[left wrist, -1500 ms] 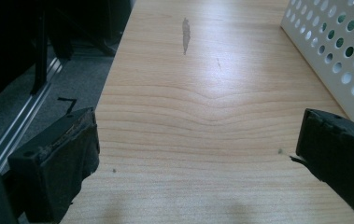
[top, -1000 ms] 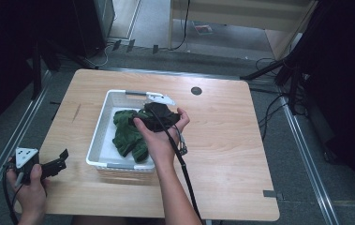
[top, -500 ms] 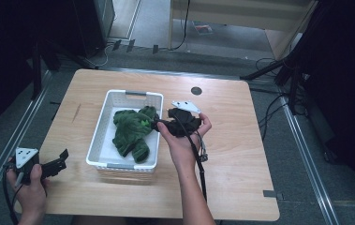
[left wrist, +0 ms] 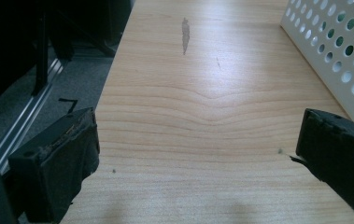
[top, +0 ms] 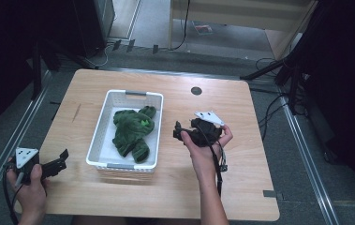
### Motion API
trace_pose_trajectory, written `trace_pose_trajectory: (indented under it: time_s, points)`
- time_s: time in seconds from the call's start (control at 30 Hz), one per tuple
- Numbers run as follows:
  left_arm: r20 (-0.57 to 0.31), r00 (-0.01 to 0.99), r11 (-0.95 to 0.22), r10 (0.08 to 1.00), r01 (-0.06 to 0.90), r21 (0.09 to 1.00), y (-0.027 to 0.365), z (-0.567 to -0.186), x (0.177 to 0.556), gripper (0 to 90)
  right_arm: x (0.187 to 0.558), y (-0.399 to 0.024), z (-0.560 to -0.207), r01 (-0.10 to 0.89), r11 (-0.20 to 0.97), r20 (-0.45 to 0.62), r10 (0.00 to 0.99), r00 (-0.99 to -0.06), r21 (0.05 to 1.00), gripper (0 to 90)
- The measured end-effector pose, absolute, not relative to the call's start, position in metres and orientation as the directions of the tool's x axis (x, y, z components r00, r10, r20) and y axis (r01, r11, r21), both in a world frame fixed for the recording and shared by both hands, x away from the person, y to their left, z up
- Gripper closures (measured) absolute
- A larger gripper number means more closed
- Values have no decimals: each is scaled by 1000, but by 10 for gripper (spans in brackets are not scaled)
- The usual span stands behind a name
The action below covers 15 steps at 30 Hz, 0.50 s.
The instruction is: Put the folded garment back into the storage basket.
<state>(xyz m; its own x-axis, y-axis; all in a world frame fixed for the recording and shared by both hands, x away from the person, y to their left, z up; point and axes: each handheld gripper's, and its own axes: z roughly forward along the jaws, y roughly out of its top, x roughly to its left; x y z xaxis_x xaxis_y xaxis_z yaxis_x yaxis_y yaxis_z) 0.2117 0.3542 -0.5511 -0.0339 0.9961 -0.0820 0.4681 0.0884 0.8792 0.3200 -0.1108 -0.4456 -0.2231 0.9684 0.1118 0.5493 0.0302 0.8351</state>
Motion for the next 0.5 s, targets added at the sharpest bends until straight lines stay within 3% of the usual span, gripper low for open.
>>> trace_pose_trajectory:
  time_s: [0.5]
  points:
    - [-77,-32,83,996,469,879,354,-551,212,6,305,-159,-473,571,0,112,980,-162,821,0]
